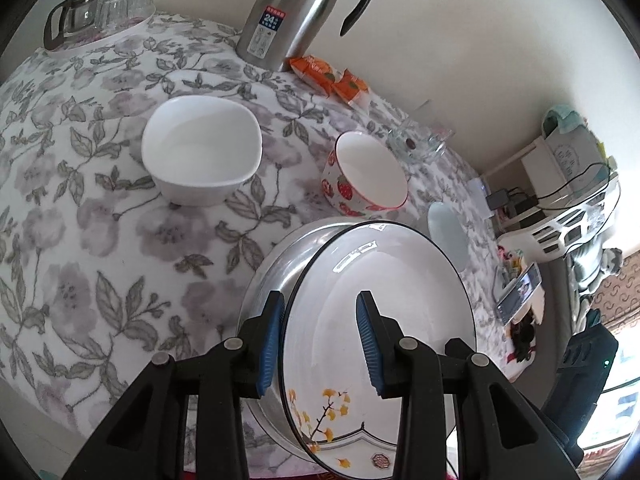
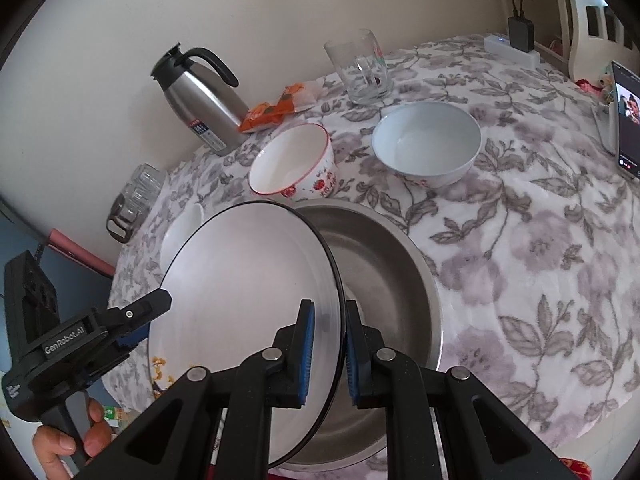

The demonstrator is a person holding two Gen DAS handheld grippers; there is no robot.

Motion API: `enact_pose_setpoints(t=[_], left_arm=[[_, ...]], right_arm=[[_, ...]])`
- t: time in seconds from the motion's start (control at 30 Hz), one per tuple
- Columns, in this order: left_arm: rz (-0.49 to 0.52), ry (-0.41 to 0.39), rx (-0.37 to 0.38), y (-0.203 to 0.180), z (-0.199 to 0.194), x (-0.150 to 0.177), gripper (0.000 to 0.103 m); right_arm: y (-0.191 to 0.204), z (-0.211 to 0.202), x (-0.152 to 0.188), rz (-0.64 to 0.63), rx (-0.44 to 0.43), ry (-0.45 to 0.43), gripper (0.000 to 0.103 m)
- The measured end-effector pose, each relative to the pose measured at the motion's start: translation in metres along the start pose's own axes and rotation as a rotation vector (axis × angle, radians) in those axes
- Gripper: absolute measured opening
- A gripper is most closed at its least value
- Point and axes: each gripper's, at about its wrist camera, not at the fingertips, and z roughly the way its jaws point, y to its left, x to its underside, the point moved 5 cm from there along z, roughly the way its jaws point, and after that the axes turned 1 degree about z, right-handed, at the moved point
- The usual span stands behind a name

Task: Organize plates and bowls
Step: 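Lower the white blossom plate into the steel basin with the right tool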

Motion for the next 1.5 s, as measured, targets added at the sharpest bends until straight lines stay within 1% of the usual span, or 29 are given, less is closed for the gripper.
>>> enact_pose_setpoints(t=[0.1,0.3,0.4,0.63,0.97,1.17,1.5], left_arm=[[0.009,0.029,-0.015,-0.001,0.010,0.004,0.037],[-0.010,0.101,-0.041,0.004,0.035,0.012,0.037],[-0.010,0.114,-0.063,0.007,0.040,0.014,0.037],[-0.004,0.143,-0.088,0.010,0.051,0.016,0.037],[0.010,0.165,-0.112,0.009,0.060,0.019,0.037],[0.011,0.166,-0.113,0.008,0.063,0.018,0.037],[0.004,0.166,-0.111,0.009,0.064,0.018,0.039]], right_arm=[[-0.008,0.010,0.002,0.001,0.030,0.015,0.015],[-0.022,0.025,0.006,0.023,0.052,0.049,0.015],[-0.023,0.028,0.006,0.016,0.056,0.052,0.015],[-0.024,0.036,0.004,0.005,0.070,0.047,0.015],[-0.034,0.048,0.005,0.034,0.066,0.075,0.016],[-0.033,0.047,0.004,0.023,0.075,0.082,0.018],[-0.032,0.047,0.004,0.024,0.074,0.094,0.018]])
